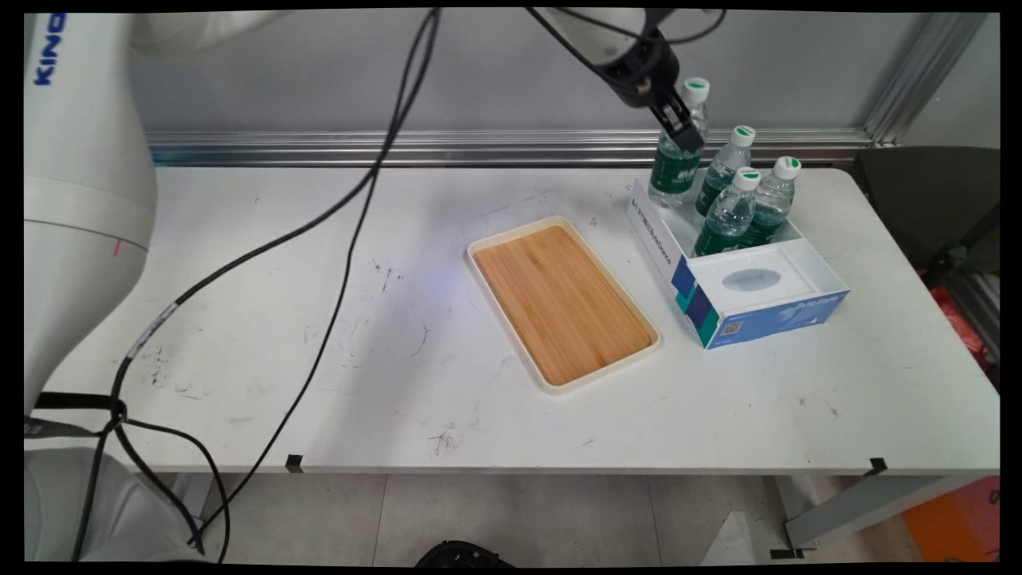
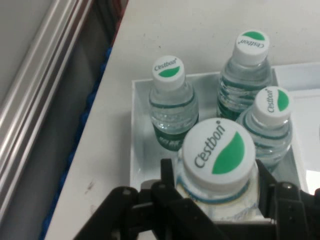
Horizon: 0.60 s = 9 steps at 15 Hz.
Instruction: Place the picked object on the tray
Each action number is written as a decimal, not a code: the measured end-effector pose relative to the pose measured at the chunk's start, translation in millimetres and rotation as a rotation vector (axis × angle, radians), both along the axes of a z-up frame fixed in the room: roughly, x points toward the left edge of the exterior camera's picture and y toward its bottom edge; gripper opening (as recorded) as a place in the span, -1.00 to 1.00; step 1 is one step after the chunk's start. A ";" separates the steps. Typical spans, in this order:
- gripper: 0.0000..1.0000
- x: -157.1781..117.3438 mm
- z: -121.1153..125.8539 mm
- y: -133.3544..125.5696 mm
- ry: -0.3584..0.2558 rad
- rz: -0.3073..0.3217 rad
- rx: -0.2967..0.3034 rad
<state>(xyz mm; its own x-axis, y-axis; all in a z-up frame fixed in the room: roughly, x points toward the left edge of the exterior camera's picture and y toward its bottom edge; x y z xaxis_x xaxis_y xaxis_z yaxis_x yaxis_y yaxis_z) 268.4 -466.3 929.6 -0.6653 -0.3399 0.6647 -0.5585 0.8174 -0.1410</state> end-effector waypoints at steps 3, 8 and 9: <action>-1.00 19.2 21.6 7.5 -0.005 -0.010 -0.005; -1.00 56.2 42.2 23.1 -0.040 -0.007 0.007; -1.00 65.9 44.6 27.9 -0.052 -0.006 0.014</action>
